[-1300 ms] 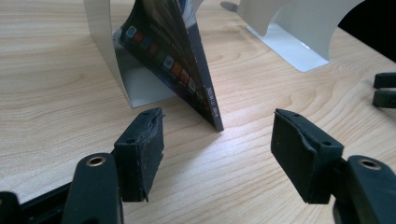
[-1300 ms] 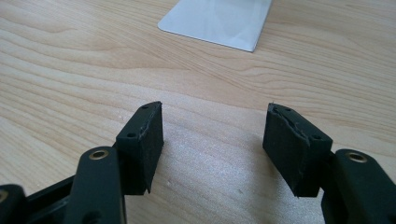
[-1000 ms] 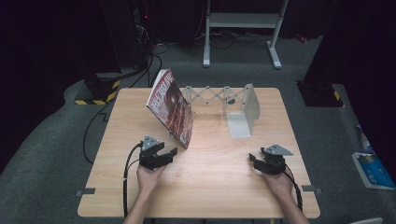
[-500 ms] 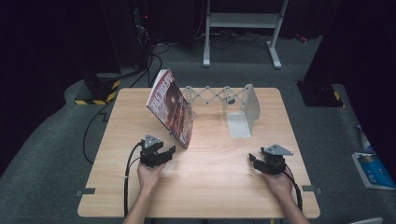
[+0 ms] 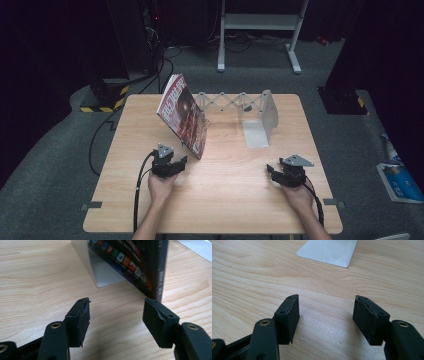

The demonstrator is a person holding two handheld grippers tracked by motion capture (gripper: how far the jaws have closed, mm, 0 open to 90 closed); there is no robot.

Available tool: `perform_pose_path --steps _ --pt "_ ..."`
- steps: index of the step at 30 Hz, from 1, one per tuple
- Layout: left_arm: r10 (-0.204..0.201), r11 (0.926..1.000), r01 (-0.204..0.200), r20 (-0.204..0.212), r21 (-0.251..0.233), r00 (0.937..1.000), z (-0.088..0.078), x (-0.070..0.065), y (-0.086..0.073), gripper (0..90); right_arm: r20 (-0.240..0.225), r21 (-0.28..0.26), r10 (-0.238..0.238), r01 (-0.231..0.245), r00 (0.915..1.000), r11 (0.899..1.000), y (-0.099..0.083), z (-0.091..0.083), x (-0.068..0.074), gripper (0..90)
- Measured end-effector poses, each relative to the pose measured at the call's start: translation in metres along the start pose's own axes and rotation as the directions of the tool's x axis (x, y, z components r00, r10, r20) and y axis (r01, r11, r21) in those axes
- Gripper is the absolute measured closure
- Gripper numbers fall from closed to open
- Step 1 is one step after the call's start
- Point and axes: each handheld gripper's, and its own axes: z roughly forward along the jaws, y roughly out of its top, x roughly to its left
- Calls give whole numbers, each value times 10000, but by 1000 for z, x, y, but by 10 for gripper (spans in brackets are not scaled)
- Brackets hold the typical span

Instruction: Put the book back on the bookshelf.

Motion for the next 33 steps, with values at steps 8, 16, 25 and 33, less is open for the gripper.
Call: perform_pose_path --steps 8,16,25,33 --pt "-74 9998 79 -309 160 9995 3 6 -1 382 9 -15 -21 21 10000 10000 0 0 0 380" --pt "-181 9992 198 -468 351 9987 7 11 -3 367 10 -16 -43 43 10000 10000 0 0 0 379" --pt "-40 9968 98 -735 788 9973 13 12 -6 348 16 -18 -30 30 10000 10000 0 0 0 379" --pt "243 9992 -207 -1053 350 9941 15 8 -12 341 14 -4 -10 10 10000 10000 0 0 0 379"
